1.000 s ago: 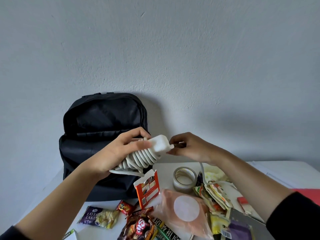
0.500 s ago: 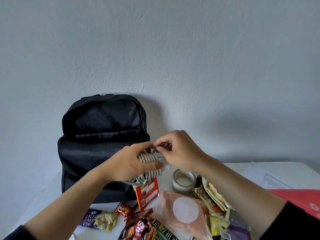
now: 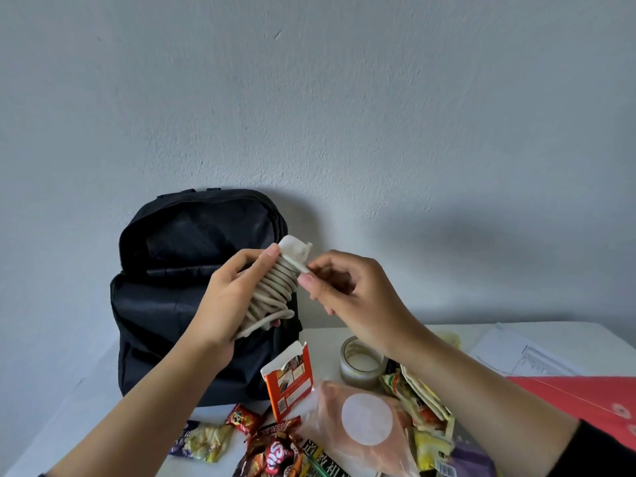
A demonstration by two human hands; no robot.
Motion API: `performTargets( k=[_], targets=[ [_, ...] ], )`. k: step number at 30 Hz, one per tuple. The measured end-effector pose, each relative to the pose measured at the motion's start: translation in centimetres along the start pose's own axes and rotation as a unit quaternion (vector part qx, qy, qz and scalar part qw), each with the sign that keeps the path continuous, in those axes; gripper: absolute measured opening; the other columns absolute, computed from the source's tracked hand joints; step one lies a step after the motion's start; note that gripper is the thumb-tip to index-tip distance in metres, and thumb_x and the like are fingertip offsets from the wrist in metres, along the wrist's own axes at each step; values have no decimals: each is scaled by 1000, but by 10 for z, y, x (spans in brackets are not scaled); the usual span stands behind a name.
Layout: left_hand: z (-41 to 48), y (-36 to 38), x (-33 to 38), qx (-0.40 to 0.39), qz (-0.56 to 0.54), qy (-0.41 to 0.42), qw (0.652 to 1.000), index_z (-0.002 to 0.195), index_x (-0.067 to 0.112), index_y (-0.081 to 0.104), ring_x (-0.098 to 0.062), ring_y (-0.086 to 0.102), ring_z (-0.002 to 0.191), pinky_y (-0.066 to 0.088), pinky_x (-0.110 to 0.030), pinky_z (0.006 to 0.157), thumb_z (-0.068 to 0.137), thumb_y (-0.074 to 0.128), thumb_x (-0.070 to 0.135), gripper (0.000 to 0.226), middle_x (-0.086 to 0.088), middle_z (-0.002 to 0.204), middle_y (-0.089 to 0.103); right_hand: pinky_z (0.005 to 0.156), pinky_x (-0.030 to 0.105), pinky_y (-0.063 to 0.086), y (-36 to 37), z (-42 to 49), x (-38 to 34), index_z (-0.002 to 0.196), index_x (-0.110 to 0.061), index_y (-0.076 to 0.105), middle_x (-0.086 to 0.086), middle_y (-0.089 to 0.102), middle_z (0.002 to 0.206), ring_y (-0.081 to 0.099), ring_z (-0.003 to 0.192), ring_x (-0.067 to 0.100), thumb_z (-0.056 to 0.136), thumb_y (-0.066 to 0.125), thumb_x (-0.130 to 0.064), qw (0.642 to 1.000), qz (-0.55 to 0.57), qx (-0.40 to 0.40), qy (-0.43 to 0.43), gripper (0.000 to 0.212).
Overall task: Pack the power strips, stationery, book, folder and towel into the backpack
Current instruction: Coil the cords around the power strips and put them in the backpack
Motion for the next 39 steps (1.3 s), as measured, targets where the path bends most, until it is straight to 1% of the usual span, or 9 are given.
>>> performTargets(
  k=[5, 9, 18, 23, 28, 31, 33, 35, 39],
  targets=[
    [-6, 15, -8, -59, -111, -66, 990, 104, 6, 76, -26, 62, 63, 49, -38, 64, 92, 60, 49, 47, -15, 85, 68, 55, 29, 42, 9, 1, -6, 83, -3, 60, 17, 62, 70, 49, 52, 21, 104, 56, -24, 994, 50, -90, 30, 31],
    [-8, 18, -4, -92, -165, -72, 979, 92, 11, 79, -27, 58, 66, 52, -37, 63, 92, 57, 50, 45, -16, 83, 64, 59, 30, 43, 5, -1, -4, 77, -2, 58, 12, 57, 64, 50, 58, 18, 102, 53, -41, 994, 1, -97, 45, 47],
    [-9, 17, 13, -239, -20, 13, 971, 104, 7, 65, -32, 64, 65, 52, -33, 55, 88, 66, 51, 47, -20, 84, 64, 65, 36, 21, 4, -1, 33, 63, -5, 35, 6, 28, 65, 27, 62, 19, 57, 52, -99, 957, -138, -207, 147, 96],
    [-8, 20, 14, -295, 146, 54, 943, 113, 6, 63, -29, 65, 85, 54, -33, 75, 86, 69, 46, 49, -21, 103, 66, 70, 35, 34, -3, 1, 52, 89, -6, 67, 12, 60, 77, 47, 71, 11, 49, 67, -94, 915, -230, -271, 191, 97],
    [-8, 28, 3, -303, 288, 48, 907, 114, 21, 68, -22, 70, 85, 56, -36, 76, 86, 73, 51, 42, -3, 98, 70, 72, 32, 43, -12, 14, 43, 77, -14, 72, 0, 66, 79, 56, 75, 12, 91, 76, -31, 947, -193, -183, 183, 22],
    [-5, 30, -6, -280, 356, 50, 890, 122, 36, 56, -29, 73, 81, 62, -44, 73, 82, 76, 61, 51, -2, 102, 72, 70, 39, 47, -6, 22, 35, 78, -7, 74, 15, 71, 82, 64, 77, 26, 95, 70, -29, 956, -221, -109, 158, 29],
    [1, 25, -7, -229, 378, 50, 895, 128, 42, 44, -30, 71, 78, 59, -38, 67, 81, 75, 64, 60, -2, 101, 72, 58, 27, 38, -1, 22, 29, 83, 4, 71, 22, 67, 76, 58, 61, 25, 99, 64, -26, 958, -237, -86, 137, 35],
    [7, 21, -5, -189, 395, 72, 896, 133, 50, 42, -21, 71, 75, 60, -35, 70, 81, 70, 68, 61, 2, 102, 71, 49, 13, 31, 6, 19, 16, 78, 1, 70, 11, 61, 66, 49, 51, 13, 101, 60, -20, 953, -276, -81, 100, 33],
    [10, 21, -6, -164, 448, 127, 870, 122, 54, 58, -4, 71, 81, 60, -40, 78, 81, 55, 77, 47, 18, 96, 72, 59, 19, 29, 20, 13, 2, 87, -9, 72, -7, 44, 82, 47, 68, 10, 104, 53, -20, 940, -336, -62, 26, 28]
  ],
)
Point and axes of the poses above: each hand's wrist, its own z-axis towards the middle knuckle, its own y-axis out of the palm, x = y × z, the point moved 8 cm from there along z, towards the middle knuckle
